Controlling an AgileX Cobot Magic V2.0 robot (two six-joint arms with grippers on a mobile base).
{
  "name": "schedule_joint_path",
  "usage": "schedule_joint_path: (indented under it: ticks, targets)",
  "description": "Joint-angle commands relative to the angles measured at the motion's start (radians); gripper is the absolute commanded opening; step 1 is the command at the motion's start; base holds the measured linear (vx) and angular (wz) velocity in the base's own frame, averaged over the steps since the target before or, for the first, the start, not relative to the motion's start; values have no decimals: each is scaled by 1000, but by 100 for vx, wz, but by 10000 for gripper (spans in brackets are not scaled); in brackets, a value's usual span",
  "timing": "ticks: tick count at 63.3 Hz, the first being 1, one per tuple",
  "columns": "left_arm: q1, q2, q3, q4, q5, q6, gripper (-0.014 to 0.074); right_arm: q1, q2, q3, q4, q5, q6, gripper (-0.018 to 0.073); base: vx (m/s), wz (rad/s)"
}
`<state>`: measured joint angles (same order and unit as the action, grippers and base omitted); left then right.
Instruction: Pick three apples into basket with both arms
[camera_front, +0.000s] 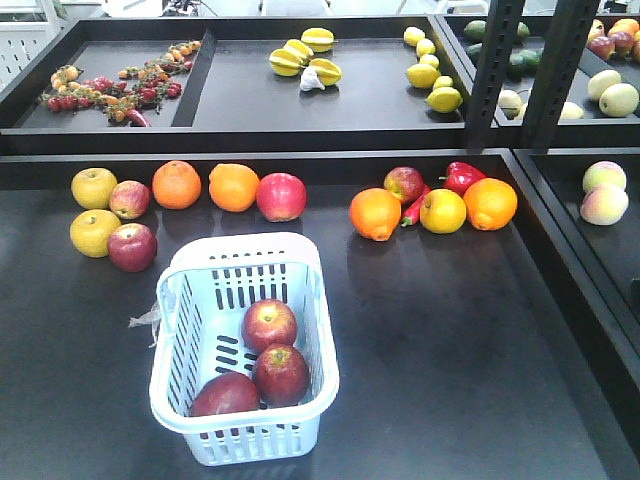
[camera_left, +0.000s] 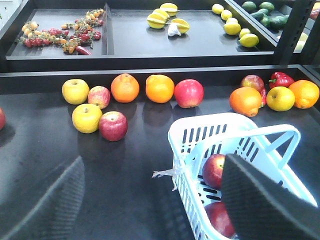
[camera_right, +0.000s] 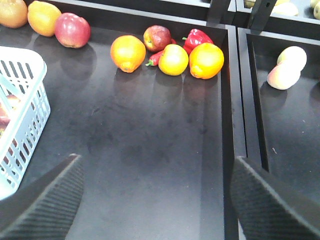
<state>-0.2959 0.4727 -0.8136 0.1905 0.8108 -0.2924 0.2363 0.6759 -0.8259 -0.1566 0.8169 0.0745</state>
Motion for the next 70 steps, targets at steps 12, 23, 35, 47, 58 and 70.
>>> schedule_joint_path:
  ticks: [12,23,35,47,58,70]
  targets:
    - [0,8,-28,9,-64,-8,533,-7,-1,-25,-20,-69,-1,542,0,0]
    - [0,8,-28,9,-64,-8,533,-7,-1,-25,-20,-69,-3,482,0,0]
    - [0,8,-28,9,-64,-7,445,-7,-1,-25,-20,-69,-4,291,0,0]
    - [0,8,-28,9,-64,-7,153,-7,-1,-25,-20,-68,-4,17,0,0]
    - [0,8,-28,9,-65,-5,-8,-7,-1,-25,-20,-68,-4,-9,0,0]
    - [0,8,-28,9,-65,-5,-8,-7,-1,-25,-20,-68,-4,-8,0,0]
